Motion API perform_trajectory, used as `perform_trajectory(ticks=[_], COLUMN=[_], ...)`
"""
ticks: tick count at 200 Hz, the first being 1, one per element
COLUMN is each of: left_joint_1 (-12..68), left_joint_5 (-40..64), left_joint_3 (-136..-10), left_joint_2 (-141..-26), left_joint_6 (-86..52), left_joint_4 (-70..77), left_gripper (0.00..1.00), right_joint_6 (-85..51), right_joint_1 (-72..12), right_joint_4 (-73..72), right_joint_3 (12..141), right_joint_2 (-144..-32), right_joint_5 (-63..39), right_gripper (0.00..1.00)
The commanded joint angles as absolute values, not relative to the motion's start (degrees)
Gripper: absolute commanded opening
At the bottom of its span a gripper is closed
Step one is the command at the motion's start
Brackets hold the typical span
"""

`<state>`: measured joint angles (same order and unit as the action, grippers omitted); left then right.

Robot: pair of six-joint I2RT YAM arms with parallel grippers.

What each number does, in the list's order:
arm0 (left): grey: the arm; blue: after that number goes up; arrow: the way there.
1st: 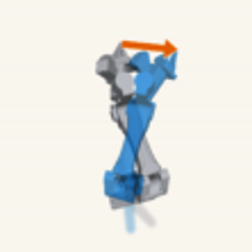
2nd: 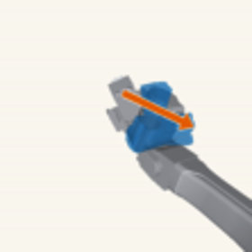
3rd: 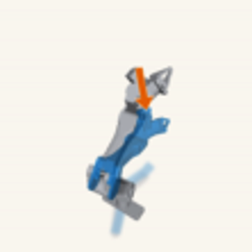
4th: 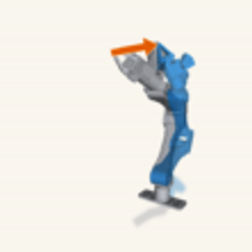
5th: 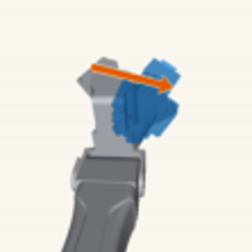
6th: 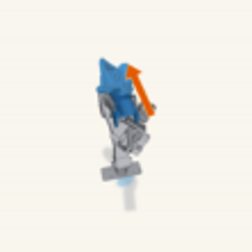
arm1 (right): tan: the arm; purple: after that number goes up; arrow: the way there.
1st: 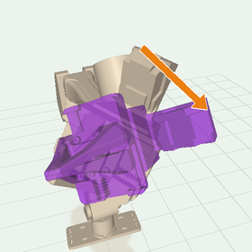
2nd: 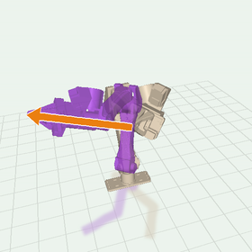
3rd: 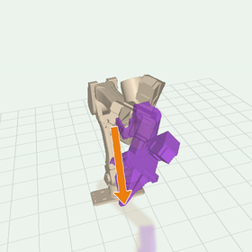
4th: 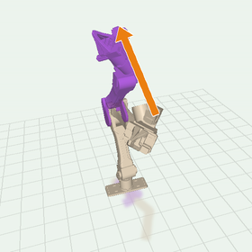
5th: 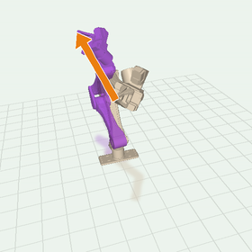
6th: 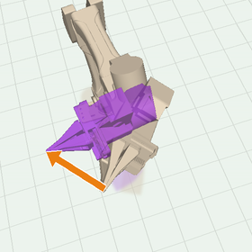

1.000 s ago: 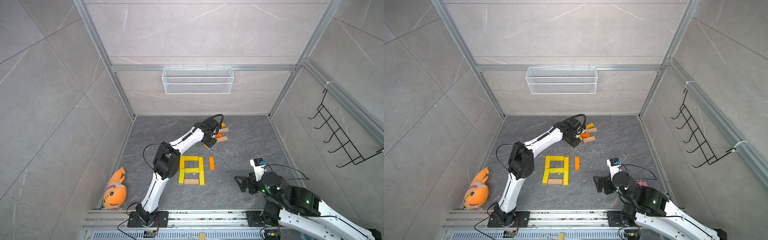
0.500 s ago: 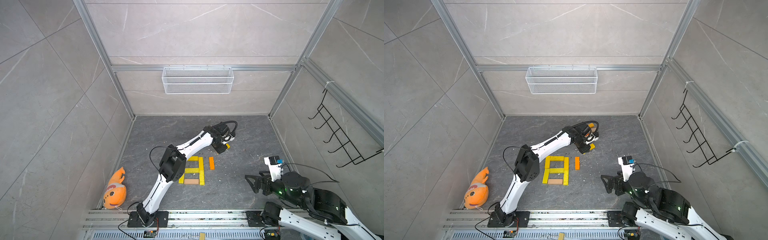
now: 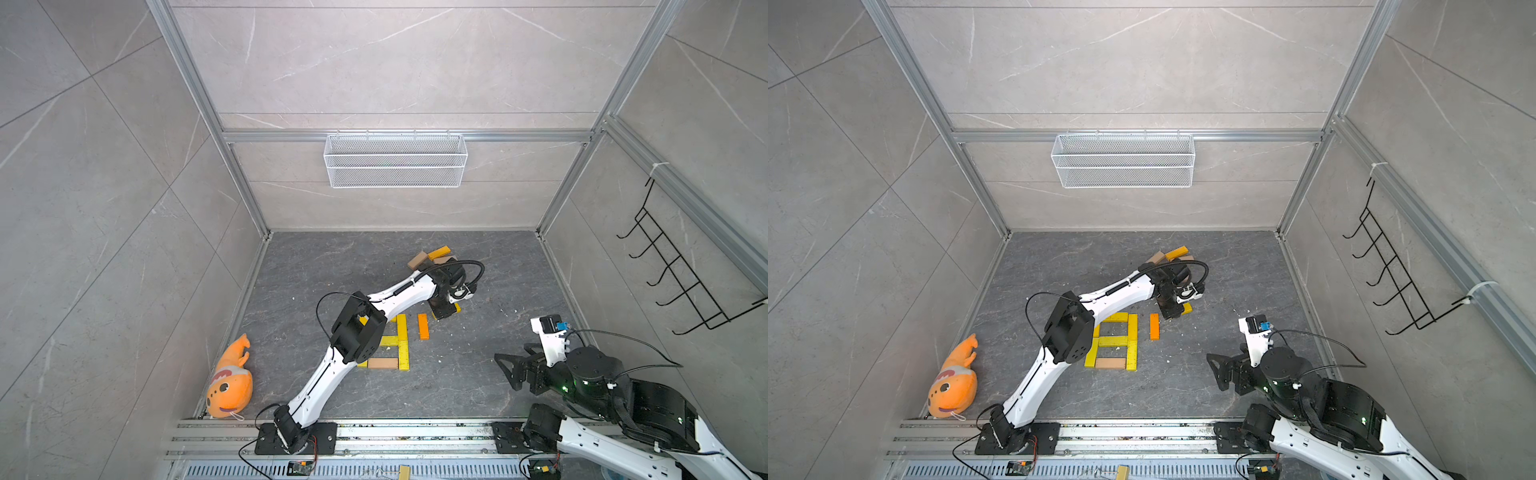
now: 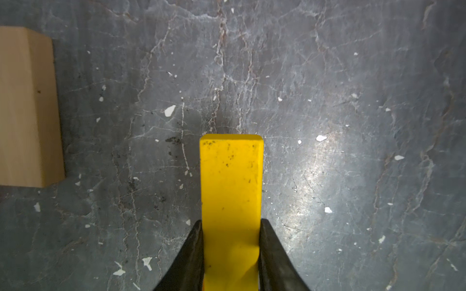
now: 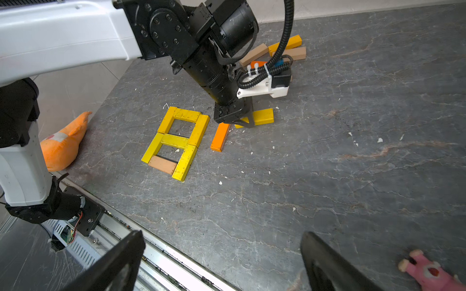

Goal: Assemble the number 8 with building blocks
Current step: Assemble the building block at the center of the board.

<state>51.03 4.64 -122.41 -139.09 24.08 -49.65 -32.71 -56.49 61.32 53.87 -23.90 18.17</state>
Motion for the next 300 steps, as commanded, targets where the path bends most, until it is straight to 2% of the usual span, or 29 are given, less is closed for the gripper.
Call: perform_trajectory(ticks=[1,122,300], left_joint_1=[51.2,51.2,49.7], left_joint_5=[4.6,4.8,4.3], left_joint_3=[-119.6,-116.1,-115.1], left_joint_2=[-136.2,-135.6,-134.0], left_joint_6=[29.8,35.8,36.6], left_joint_4=[-48.1,-47.4,-49.4], left_gripper=[0.28,0.32,0.34], right_joint_6=[-31.4,-31.8,-32.0], right_joint_1=[-56.4,-56.3,-56.4], right_joint_4=[61.5,61.5,61.3], right_joint_3=[53.1,52.8,52.6], right_joint_2=[-24.7,-24.7,-24.9], right_joint_5=[17.7,17.8,17.9], right_gripper=[0.99,0.99,0.98])
